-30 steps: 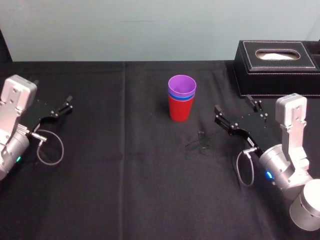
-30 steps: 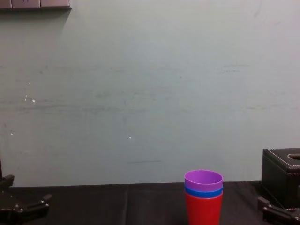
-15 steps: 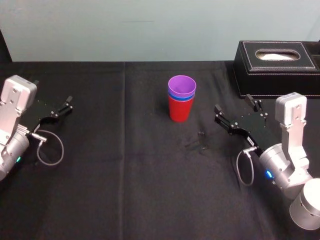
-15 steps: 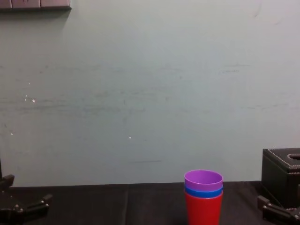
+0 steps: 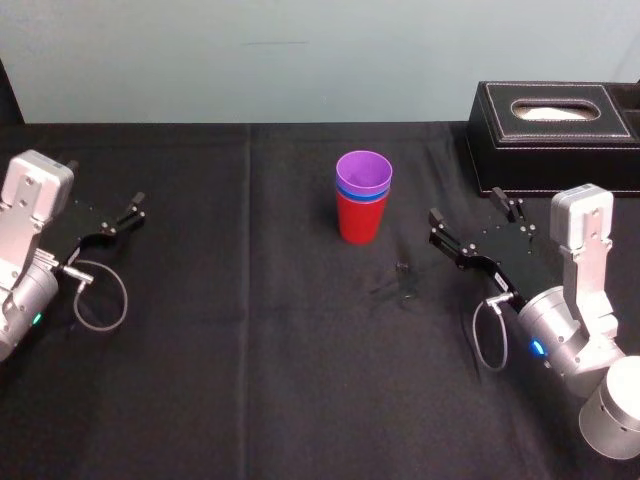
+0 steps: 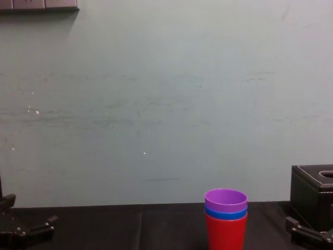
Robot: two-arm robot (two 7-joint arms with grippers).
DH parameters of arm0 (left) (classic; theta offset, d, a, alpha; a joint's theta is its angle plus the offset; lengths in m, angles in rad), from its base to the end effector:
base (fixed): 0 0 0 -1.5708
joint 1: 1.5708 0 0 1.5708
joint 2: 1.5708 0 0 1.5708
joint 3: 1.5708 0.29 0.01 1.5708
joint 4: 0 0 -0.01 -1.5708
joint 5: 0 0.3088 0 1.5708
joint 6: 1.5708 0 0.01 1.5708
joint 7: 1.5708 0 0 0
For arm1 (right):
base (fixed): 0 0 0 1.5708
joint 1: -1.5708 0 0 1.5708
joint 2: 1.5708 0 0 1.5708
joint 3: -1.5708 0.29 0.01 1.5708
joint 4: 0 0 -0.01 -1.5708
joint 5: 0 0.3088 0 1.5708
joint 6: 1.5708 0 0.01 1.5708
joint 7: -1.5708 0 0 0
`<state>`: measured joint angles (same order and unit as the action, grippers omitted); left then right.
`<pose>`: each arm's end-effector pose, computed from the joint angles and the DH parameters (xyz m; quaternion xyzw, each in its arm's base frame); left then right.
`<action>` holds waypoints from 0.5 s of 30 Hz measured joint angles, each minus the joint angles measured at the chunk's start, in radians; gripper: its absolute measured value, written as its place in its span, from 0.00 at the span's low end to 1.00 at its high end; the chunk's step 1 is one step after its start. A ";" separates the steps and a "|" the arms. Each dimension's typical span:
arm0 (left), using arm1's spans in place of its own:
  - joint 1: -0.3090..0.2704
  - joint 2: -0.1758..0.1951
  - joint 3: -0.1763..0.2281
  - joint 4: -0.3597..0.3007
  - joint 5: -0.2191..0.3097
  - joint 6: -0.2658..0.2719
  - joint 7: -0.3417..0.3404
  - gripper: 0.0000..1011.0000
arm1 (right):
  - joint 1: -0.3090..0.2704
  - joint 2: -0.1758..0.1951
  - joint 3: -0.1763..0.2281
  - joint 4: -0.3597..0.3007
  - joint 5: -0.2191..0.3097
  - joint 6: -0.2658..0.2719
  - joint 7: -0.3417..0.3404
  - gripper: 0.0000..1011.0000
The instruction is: Stack the three plastic cups sequentially using one hand.
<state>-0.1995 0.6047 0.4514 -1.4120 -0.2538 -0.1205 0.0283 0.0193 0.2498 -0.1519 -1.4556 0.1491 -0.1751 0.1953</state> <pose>0.3581 0.0827 -0.3023 0.1415 -0.1325 0.5799 0.7913 0.3283 -0.0353 -0.3303 -0.0220 -0.0511 -0.5807 0.8122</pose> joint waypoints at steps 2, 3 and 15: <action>0.000 0.000 0.000 0.000 0.000 0.000 0.000 0.99 | 0.000 0.000 0.000 0.000 0.000 0.000 0.000 0.99; 0.000 0.000 0.000 0.000 0.000 0.000 0.000 0.99 | 0.000 0.000 0.000 0.000 0.000 0.000 -0.001 0.99; 0.000 0.000 0.000 0.000 0.000 0.000 0.000 0.99 | 0.000 0.000 0.000 0.000 0.000 0.001 -0.001 0.99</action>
<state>-0.1995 0.6047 0.4514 -1.4120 -0.2539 -0.1205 0.0283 0.0193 0.2498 -0.1519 -1.4556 0.1492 -0.1746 0.1946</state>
